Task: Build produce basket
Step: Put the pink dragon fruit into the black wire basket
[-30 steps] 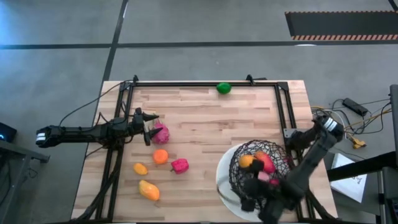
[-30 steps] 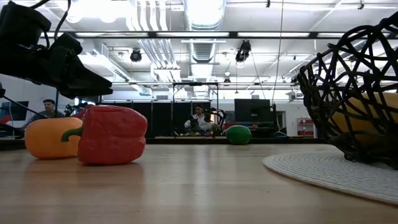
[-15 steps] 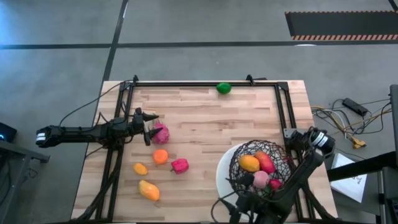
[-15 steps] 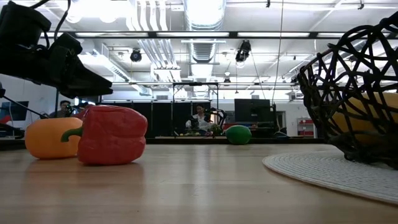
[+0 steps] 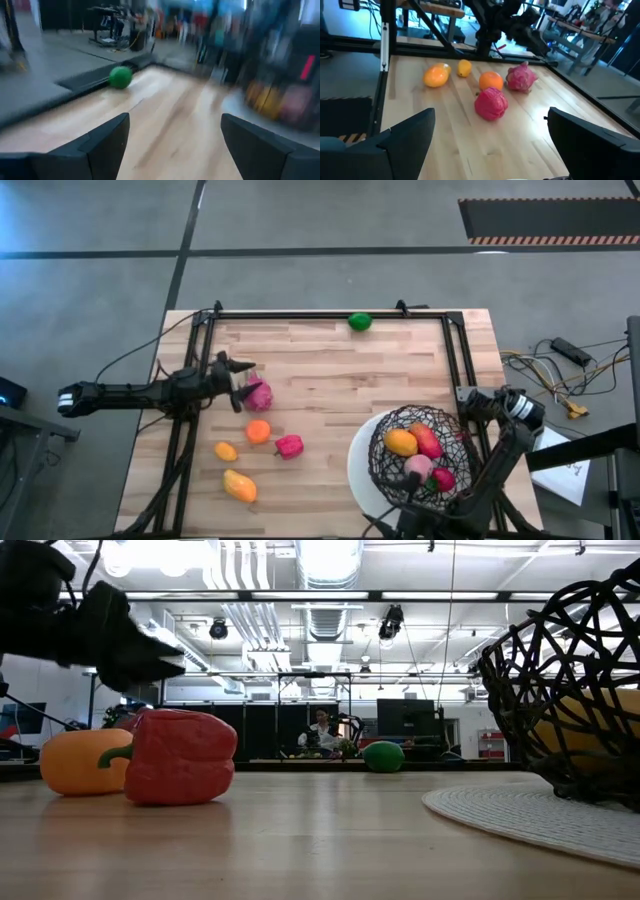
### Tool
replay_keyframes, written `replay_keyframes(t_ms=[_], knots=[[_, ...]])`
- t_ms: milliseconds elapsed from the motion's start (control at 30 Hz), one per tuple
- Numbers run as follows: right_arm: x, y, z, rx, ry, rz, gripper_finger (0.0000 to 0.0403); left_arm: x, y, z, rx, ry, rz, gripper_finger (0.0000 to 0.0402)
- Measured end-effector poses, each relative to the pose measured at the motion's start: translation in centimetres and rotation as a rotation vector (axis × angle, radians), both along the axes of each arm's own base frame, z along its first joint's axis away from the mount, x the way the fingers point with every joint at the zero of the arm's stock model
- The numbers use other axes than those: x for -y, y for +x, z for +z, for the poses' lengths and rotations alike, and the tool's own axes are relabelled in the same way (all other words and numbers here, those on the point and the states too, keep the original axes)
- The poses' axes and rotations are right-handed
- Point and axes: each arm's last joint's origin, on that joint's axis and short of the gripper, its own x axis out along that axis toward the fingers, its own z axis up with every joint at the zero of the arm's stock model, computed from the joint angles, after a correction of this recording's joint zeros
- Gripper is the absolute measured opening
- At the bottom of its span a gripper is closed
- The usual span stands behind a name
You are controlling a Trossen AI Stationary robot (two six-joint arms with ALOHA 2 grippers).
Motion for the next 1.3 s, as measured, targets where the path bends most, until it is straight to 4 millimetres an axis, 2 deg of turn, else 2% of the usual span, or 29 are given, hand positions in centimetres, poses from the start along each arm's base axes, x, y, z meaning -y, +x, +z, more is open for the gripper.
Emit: replay_keyframes(t_ms=[133,267,467,533,667,733,900,967,1067,1133,1300], knots=[[0.0,-0.2,0.0,0.017,-0.02,-0.009,0.0368,-0.1,0.0,1.8,0.285,-0.205,0.052,0.0297],[0.0,-0.2,-0.2,0.011,-0.023,-0.007,0.0368,-0.1,-0.1,3.2,0.442,-0.22,0.032,0.0297],[-0.2,-0.6,-0.4,0.007,-0.031,0.004,0.0368,0.0,0.4,3.9,0.441,-0.215,-0.022,0.0297],[-0.3,-0.7,-0.4,0.006,-0.031,0.007,0.0368,0.1,1.0,5.0,0.405,-0.221,-0.026,0.0297],[-0.3,-0.6,-0.4,0.006,-0.032,0.006,0.0368,-0.2,3.2,6.6,0.173,-0.237,0.103,0.0297],[-0.2,-0.6,-0.4,0.007,-0.032,0.005,0.0368,-0.5,4.2,7.2,-0.005,-0.262,0.21,0.0297],[-0.3,-0.6,-0.4,0.008,-0.029,0.005,0.0368,-1.1,5.5,8.1,-0.465,-0.355,0.475,0.0297],[-0.3,-0.6,-0.6,0.005,-0.033,0.005,0.0368,-1.4,6.2,9.0,-0.543,-0.398,0.554,0.0297],[-0.5,-0.5,-1.1,-0.001,-0.046,0.005,0.0368,-1.7,7.1,8.5,-0.721,-0.395,0.622,0.0297],[-0.6,-0.4,-1.6,-0.008,-0.055,0.005,0.0368,-2.0,7.9,8.0,-0.773,-0.396,0.643,0.0297],[-0.9,-0.4,-2.6,-0.019,-0.071,0.008,0.0368,-4.2,8.1,5.6,-0.917,-0.505,0.712,0.0297]])
